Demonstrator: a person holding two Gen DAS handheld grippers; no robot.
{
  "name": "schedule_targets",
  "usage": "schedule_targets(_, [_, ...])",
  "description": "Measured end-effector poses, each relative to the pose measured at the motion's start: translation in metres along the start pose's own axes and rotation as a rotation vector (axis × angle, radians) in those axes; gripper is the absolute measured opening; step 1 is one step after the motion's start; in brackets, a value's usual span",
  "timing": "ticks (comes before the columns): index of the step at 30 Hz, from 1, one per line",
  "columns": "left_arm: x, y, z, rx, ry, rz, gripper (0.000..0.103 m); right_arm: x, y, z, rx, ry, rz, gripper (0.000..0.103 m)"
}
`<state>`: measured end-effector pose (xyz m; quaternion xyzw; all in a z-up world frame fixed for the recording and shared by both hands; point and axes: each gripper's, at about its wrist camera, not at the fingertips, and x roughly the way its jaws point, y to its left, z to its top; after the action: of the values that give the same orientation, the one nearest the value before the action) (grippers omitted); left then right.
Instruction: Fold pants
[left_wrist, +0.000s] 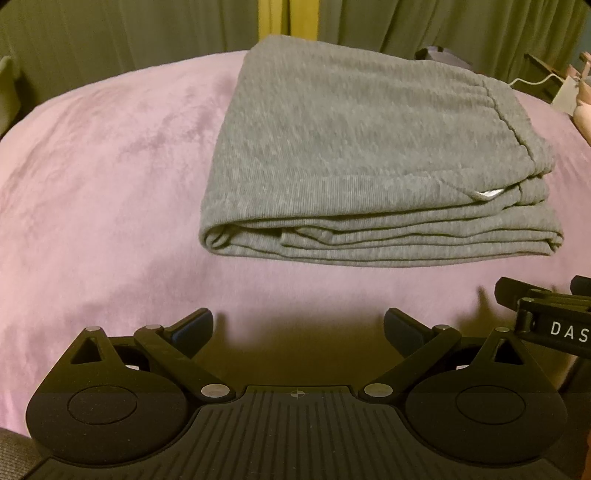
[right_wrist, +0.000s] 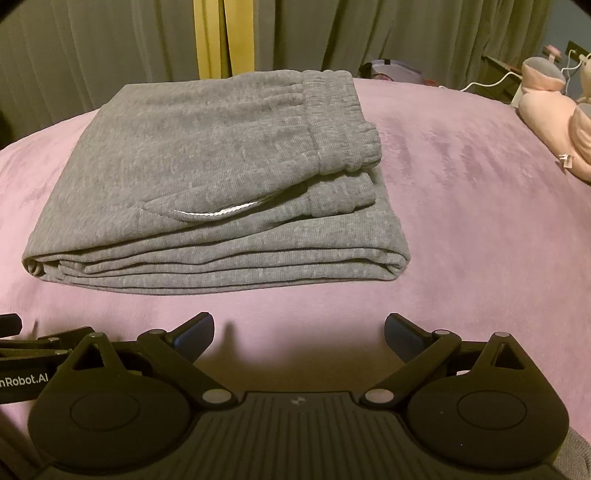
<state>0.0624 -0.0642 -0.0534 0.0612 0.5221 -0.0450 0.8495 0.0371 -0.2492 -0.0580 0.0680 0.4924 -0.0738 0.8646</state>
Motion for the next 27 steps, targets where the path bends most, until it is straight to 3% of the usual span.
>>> schedule_targets(27, [0.0032,0.0013,-0.0006,-0.003,0.015,0.002,0.102,0.0004,-0.0023,0.0010,0.019,0.001,0.001,0.099])
